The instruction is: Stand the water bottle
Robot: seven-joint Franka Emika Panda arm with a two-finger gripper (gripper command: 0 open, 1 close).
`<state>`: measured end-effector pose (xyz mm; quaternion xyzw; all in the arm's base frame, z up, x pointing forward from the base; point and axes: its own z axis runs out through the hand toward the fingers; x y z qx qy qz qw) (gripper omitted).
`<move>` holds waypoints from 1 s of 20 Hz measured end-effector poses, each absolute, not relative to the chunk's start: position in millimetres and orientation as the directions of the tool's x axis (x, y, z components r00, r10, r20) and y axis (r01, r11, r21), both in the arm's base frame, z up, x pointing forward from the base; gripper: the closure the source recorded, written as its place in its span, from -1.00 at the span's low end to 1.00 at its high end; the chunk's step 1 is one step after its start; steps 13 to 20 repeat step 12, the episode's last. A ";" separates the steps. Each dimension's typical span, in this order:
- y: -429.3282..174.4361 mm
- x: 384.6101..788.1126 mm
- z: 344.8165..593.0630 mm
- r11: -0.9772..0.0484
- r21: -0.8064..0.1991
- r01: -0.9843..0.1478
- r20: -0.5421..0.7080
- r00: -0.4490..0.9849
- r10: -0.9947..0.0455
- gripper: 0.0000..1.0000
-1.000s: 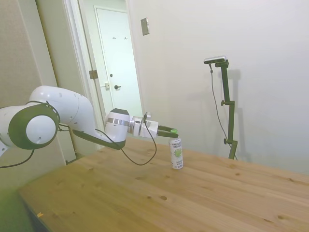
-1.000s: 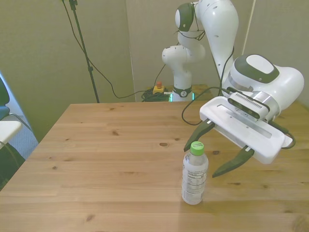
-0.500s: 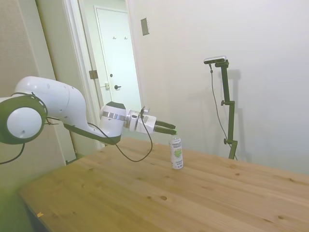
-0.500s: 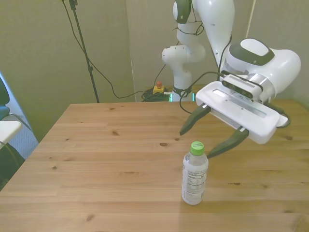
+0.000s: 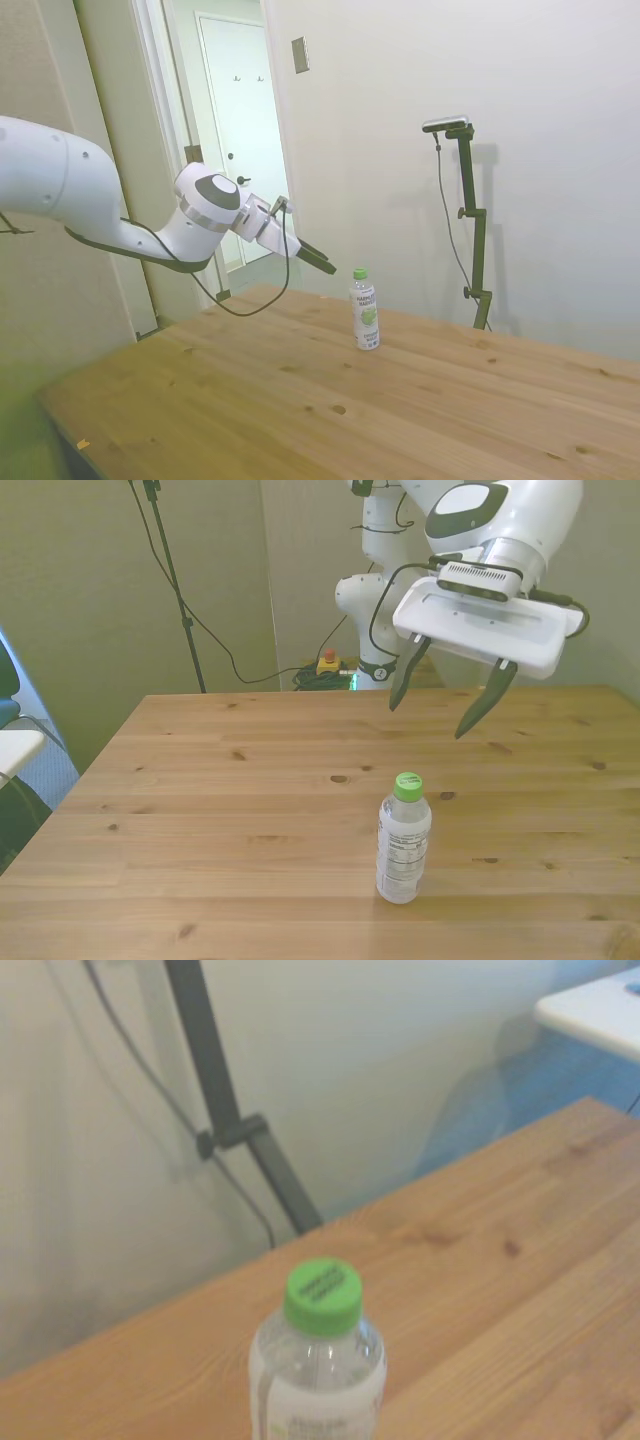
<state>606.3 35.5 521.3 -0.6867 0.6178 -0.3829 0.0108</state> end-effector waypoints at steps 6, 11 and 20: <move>33.2 580.8 504.4 -0.304 -0.371 -0.878 0.337 0.178 -0.924 -1.00; 33.9 570.0 492.5 -0.398 -0.266 -0.878 0.159 0.368 -0.916 -1.00; 34.2 565.9 491.7 -0.424 -0.239 -0.874 0.123 0.406 -0.906 -1.00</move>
